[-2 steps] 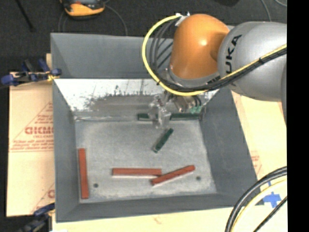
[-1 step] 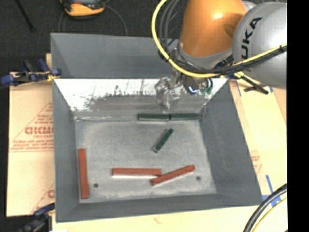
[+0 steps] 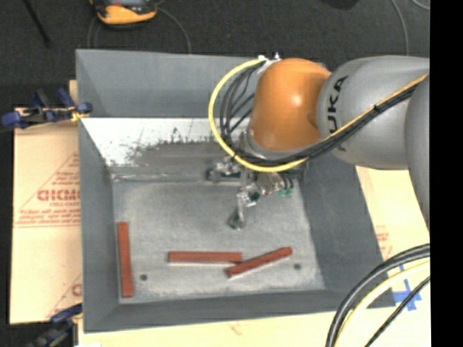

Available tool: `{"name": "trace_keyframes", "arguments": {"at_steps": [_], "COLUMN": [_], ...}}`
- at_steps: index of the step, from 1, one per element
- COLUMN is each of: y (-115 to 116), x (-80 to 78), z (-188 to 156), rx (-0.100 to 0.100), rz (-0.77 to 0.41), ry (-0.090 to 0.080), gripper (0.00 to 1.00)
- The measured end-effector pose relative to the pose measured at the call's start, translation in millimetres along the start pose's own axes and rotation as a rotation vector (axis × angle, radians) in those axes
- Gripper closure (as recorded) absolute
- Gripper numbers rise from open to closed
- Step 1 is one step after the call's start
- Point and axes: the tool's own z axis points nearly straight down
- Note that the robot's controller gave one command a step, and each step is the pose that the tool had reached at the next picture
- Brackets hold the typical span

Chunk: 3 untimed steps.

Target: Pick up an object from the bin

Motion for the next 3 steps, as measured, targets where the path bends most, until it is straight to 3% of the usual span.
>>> {"name": "trace_keyframes", "arguments": {"at_steps": [1,2,3], "y": [1,11,31], "x": [2.9,34.6,62.4], "z": [4,30,59], "rx": [-0.001,0.001,0.0], "rz": [0.003,0.071,0.049], "ry": [0.004,-0.004,0.005], "gripper": [0.0,0.0,0.0]}}
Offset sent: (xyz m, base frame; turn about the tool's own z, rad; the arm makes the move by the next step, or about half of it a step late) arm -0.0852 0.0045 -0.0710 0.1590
